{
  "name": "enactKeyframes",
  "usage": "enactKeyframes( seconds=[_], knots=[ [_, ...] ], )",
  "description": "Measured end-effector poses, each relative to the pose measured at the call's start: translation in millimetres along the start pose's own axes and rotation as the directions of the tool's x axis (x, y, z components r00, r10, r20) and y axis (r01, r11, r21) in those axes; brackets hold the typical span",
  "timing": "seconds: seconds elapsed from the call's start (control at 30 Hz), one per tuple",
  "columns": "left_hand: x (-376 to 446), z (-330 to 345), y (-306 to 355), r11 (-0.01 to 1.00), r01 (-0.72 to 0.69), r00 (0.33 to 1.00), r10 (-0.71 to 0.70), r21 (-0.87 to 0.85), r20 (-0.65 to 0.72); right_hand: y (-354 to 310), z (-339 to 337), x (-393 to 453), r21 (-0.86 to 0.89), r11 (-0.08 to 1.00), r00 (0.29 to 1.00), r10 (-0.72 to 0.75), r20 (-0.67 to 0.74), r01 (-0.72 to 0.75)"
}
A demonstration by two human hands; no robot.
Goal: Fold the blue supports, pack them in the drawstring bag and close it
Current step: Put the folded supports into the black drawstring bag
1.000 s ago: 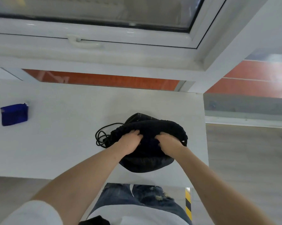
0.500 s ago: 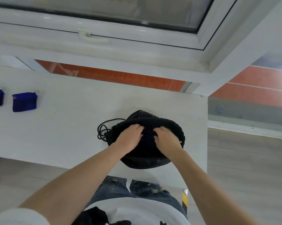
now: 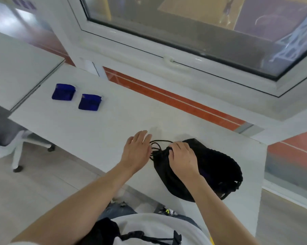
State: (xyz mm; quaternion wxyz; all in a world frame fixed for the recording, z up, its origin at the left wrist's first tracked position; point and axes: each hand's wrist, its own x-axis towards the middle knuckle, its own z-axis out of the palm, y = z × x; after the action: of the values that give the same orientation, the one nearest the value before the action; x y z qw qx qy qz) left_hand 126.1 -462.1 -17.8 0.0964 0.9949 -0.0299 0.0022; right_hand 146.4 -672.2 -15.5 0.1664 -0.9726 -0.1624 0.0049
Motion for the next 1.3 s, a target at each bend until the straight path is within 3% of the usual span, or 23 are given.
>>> enactKeyframes(
  seconds=[0.27, 0.6, 1.1, 1.3],
  knots=[
    [-37, -34, -158, 0.984, 0.181, 0.984, -0.181, 0.005, 0.01, -150, 48, 48, -0.001, 0.997, 0.992, -0.079, 0.099, 0.079],
    [-54, -73, -337, 0.973, 0.228, 0.973, -0.229, 0.046, 0.026, -315, 97, 111, 0.033, 0.996, 0.986, -0.082, 0.146, 0.078],
    [31, -73, -465, 0.943, 0.331, 0.928, -0.329, 0.019, 0.171, -381, 162, 271, 0.077, 0.996, 0.967, -0.062, 0.248, 0.044],
    [68, -71, -506, 0.953, 0.3, 0.92, -0.302, 0.048, 0.251, -391, 179, 328, 0.072, 0.997, 0.955, -0.025, 0.297, 0.004]
  ],
)
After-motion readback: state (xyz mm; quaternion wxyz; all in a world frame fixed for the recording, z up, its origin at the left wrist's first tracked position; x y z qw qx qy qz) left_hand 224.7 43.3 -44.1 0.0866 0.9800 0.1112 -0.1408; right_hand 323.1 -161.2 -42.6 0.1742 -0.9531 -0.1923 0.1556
